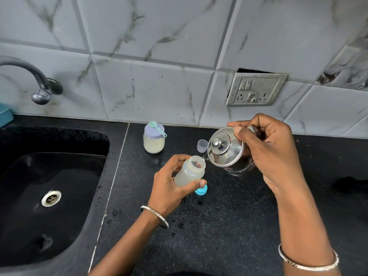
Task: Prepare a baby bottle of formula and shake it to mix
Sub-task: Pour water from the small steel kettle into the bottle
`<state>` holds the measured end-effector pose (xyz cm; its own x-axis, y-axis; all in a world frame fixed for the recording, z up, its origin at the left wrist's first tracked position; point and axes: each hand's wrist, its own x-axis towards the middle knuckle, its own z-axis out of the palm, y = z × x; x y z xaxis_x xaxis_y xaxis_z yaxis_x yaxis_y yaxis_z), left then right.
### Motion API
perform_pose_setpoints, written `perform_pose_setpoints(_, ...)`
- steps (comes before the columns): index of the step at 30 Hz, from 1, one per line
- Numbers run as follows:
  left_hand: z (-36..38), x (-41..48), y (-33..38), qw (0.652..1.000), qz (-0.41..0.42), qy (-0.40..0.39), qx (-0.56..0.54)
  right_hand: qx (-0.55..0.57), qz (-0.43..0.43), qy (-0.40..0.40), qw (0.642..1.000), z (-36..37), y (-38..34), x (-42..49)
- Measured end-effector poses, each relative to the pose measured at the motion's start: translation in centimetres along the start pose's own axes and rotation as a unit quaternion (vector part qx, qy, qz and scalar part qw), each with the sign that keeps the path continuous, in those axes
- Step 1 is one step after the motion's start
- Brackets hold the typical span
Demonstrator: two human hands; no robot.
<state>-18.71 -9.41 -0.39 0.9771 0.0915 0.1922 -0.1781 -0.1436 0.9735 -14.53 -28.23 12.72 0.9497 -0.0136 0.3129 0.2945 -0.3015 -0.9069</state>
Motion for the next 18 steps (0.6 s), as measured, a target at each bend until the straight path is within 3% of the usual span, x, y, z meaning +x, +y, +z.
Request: perform_pose_setpoints(18, 0.46, 0.13, -0.01, 1.000, -0.004, 0.003, -0.021, 0.007, -0.004, -0.015, 1.000, 0.05, 0.99, 0.32)
